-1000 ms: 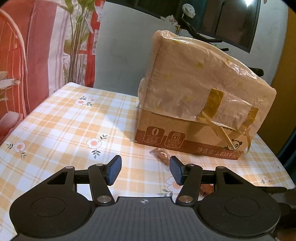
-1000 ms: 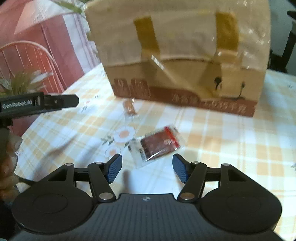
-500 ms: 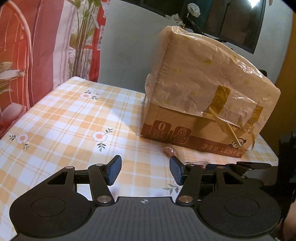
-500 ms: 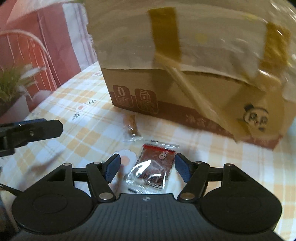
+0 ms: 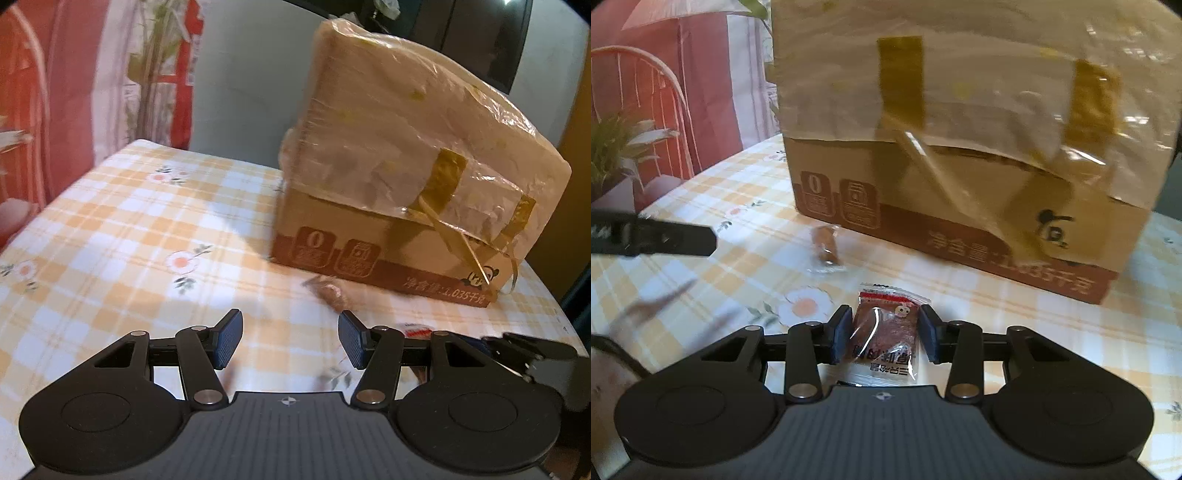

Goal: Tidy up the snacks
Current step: 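Grasp the small brown candy with the left tool while the right tool grasps the jerky packet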

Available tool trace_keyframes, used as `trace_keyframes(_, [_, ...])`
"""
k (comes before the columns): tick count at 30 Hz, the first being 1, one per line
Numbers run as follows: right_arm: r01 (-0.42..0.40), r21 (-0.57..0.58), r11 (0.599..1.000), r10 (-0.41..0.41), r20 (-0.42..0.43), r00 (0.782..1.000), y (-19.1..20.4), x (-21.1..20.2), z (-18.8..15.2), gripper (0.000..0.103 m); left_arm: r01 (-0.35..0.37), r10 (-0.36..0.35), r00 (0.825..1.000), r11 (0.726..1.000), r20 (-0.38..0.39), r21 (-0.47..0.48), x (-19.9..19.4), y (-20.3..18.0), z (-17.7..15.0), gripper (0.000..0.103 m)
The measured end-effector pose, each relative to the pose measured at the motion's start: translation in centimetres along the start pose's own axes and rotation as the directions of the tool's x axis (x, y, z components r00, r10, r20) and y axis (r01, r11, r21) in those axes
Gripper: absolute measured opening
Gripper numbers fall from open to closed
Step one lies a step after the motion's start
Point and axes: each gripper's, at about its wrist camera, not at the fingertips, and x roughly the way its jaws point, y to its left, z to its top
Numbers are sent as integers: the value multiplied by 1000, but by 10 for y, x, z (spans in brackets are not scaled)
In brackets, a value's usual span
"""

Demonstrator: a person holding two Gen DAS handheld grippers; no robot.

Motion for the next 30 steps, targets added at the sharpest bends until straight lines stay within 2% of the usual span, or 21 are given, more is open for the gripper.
trace_keyframes(4, [29, 42, 999, -30, 14, 999, -15, -4, -3, 42, 0, 1, 1000, 1000, -24, 13, 28, -15, 6, 60])
trace_keyframes(7, [12, 97, 995, -14, 25, 1000, -24, -5, -6, 42, -8, 10, 999, 998, -35, 63, 46, -31, 9, 59])
trace_keyframes(13, [17, 80, 997, -19, 27, 999, -22, -3, -6, 42, -61, 67, 995, 995, -73, 80, 74, -41, 13, 56])
trace_keyframes(15, [20, 70, 997, -22, 28, 999, -19, -2, -5, 42, -75, 83, 995, 990, -64, 117, 77, -44, 13, 49])
trace_keyframes(17, [10, 77, 997, -13, 30, 999, -22, -2, -6, 42, -84, 93, 994, 987, -58, 139, 77, -45, 12, 21])
trace_keyframes(18, [3, 85, 996, -6, 32, 999, -23, -2, -6, 42, -83, 92, 994, 987, -57, 139, 76, -43, 12, 19])
trace_keyframes(30, [-13, 101, 995, 9, 38, 999, -28, -4, -7, 42, -41, 46, 998, 989, -31, 144, 40, -39, -8, 19])
